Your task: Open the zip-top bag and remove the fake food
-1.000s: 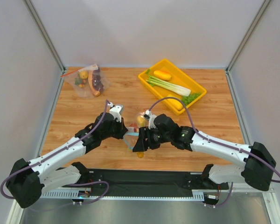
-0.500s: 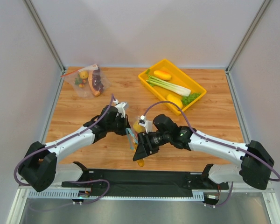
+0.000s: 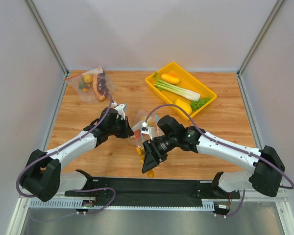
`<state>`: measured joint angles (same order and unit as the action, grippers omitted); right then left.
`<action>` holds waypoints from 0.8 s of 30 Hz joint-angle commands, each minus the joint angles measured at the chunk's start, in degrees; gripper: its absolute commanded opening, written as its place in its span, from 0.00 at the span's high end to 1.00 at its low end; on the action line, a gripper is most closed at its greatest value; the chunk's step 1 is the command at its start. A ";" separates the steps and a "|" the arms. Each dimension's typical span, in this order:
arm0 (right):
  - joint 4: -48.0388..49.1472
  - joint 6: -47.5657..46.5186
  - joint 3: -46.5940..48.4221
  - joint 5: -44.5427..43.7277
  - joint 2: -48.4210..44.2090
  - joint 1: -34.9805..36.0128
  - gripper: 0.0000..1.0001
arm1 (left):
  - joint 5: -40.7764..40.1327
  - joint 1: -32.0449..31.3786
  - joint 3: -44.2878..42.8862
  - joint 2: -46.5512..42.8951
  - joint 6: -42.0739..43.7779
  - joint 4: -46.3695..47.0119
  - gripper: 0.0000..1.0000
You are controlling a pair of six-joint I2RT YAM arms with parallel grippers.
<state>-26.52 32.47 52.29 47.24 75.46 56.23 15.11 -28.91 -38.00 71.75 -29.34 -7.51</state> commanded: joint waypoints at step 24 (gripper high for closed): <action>-9.94 -15.06 32.68 -27.98 17.51 -41.89 0.82 | -0.08 0.43 1.08 -20.94 3.77 -12.27 1.00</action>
<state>-32.29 20.82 79.75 27.46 88.18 16.93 14.52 -28.73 -37.30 52.75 -26.48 -19.14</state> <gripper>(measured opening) 0.657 0.003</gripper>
